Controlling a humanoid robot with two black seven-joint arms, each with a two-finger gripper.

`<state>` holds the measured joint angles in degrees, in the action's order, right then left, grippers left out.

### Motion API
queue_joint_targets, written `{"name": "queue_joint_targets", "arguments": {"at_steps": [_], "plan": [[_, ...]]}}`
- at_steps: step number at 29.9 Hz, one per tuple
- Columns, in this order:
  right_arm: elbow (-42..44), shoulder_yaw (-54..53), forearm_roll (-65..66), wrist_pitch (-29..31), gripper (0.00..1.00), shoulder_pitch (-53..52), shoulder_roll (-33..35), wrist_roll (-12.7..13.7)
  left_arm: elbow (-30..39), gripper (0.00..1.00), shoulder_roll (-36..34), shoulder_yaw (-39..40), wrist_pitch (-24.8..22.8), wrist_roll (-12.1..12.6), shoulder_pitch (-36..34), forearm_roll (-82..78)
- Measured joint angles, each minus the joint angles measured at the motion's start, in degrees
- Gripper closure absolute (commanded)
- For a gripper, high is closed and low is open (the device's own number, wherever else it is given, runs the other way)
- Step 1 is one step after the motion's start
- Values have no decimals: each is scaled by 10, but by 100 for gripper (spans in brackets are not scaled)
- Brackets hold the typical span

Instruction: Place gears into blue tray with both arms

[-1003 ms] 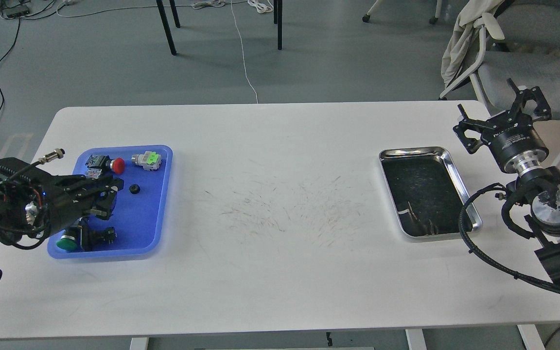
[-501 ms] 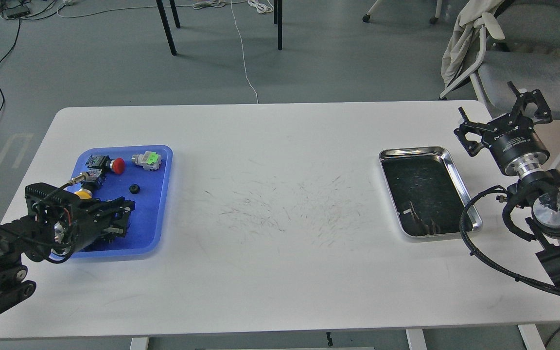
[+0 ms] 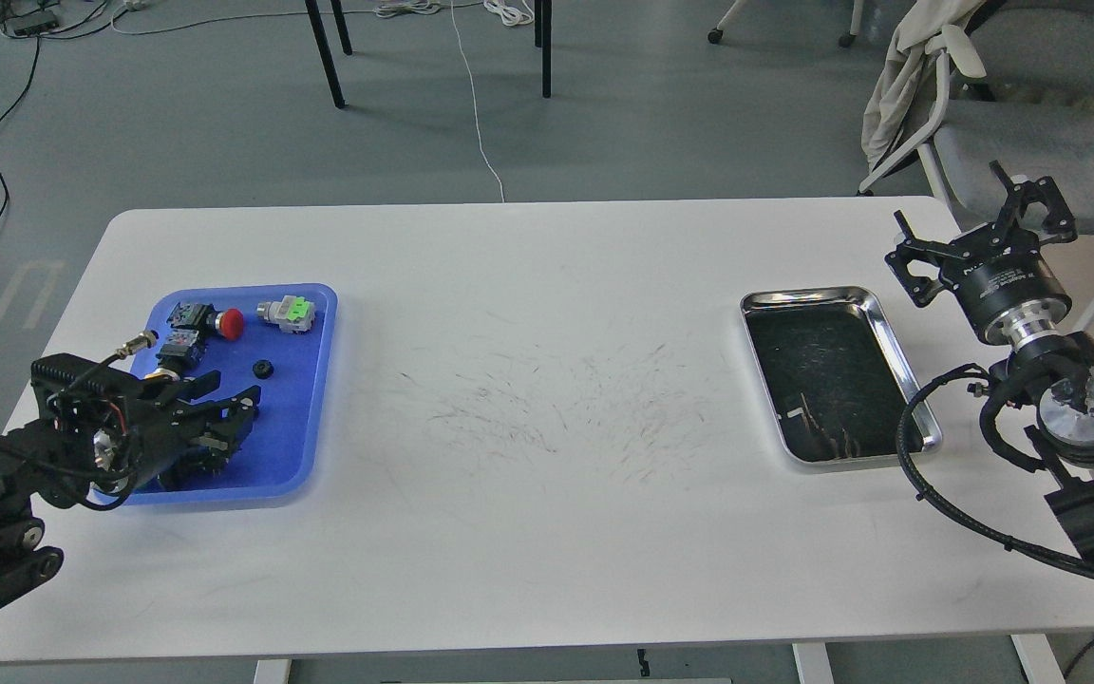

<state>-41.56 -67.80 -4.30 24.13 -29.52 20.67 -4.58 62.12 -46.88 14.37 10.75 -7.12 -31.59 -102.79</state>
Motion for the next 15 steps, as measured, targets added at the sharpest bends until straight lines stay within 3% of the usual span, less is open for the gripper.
{"name": "queue_joint_targets", "arguments": {"at_steps": [7,15], "plan": [[-24,2,0,-1,2,-5,0,2,23,0,3,122,4,6,-47,92],[-64,2,0,-8,2,-3,1,3,2,0,99,257,2,12,-68,311]]}}
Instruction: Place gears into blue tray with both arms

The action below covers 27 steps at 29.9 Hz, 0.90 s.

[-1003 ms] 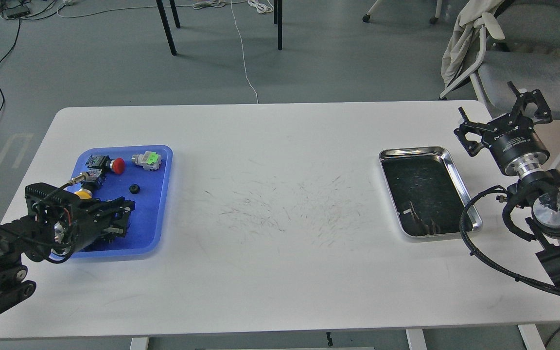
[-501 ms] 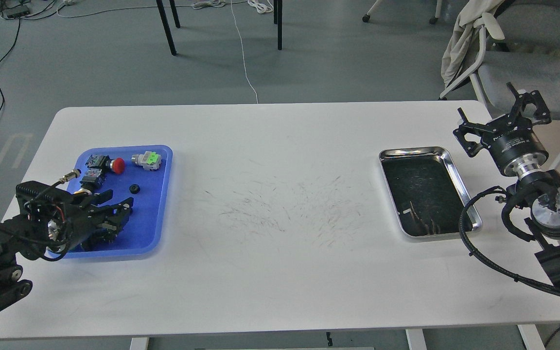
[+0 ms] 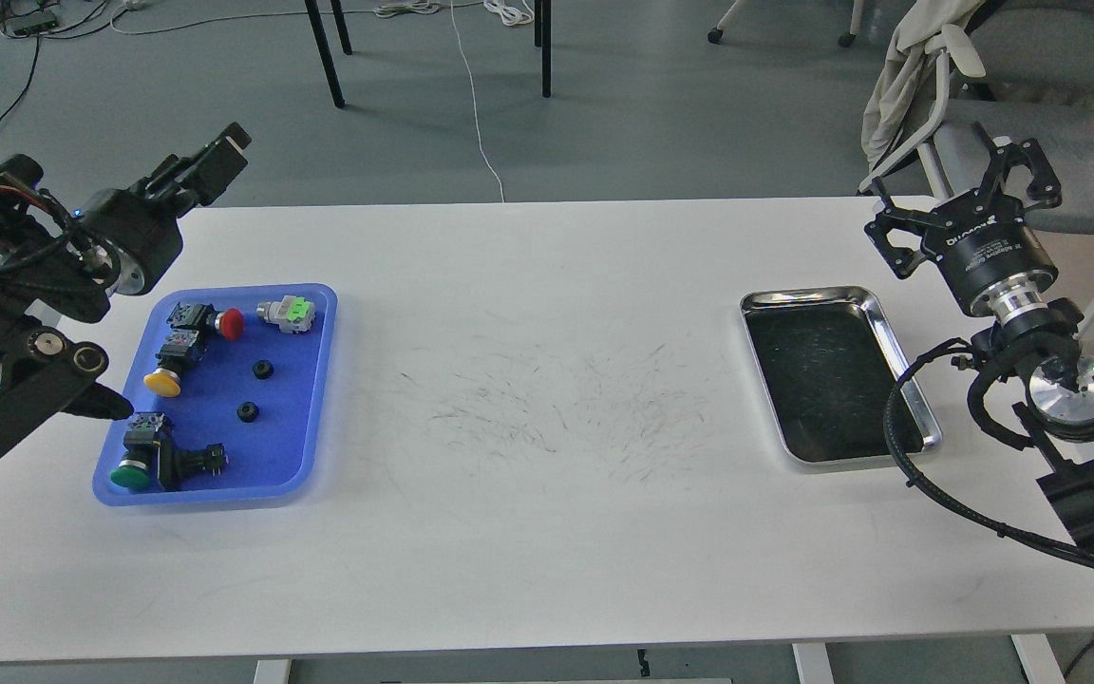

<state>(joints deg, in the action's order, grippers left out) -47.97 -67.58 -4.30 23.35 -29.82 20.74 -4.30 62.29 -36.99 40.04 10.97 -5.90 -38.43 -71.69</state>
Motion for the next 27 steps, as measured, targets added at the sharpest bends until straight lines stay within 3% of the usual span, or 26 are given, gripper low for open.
{"name": "queue_joint_targets", "arguments": {"at_steps": [5,8,16,23,27], "plan": [[-3,11,1,0,2,5,-4,0,-27,0,73,80,-8,-3,0,189],[-1,41,2,-1,2,0,-4,-1,-77,0,127,112,-20,-10,-3,279],[8,49,2,-19,2,-31,-5,-4,-239,0,199,122,-162,-101,-42,385],[8,38,1,-28,2,-34,-10,-4,-279,0,205,114,-243,-103,-52,549],[8,37,1,-29,2,-35,-10,-4,-280,0,207,113,-257,-93,-49,564]]}}
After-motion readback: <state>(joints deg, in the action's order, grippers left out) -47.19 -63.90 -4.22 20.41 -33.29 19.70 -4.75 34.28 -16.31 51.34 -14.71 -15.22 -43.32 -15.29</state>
